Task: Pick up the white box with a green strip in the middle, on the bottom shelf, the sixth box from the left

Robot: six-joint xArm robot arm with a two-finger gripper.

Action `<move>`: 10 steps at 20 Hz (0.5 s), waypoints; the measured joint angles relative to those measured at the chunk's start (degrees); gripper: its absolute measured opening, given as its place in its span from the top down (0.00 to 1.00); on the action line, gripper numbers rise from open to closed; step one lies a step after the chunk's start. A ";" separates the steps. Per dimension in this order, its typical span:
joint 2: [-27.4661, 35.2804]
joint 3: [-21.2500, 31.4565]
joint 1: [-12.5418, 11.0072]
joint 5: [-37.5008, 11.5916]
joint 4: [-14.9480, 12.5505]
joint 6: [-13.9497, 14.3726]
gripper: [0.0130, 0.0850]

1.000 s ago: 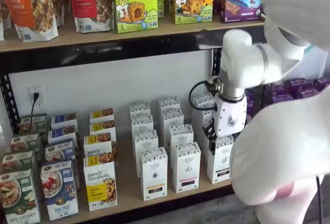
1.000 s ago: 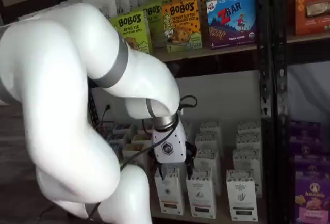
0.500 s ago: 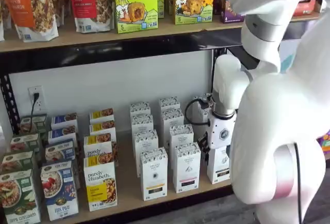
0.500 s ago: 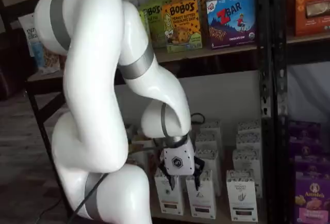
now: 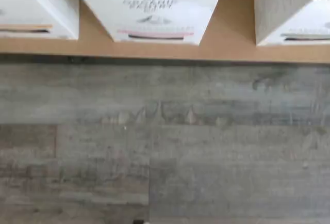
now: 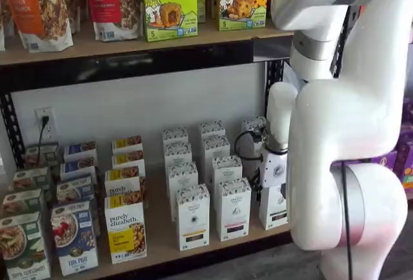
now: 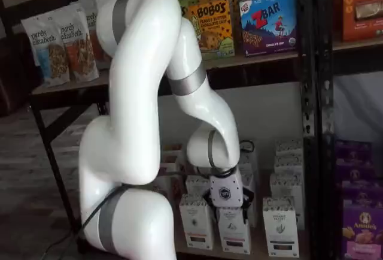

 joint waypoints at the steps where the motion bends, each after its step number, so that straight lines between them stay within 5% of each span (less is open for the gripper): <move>1: 1.82 -1.66 -0.43 -0.29 0.76 -1.15 0.00; 10: 11.96 -12.97 -4.29 -0.05 -0.39 -3.90 0.00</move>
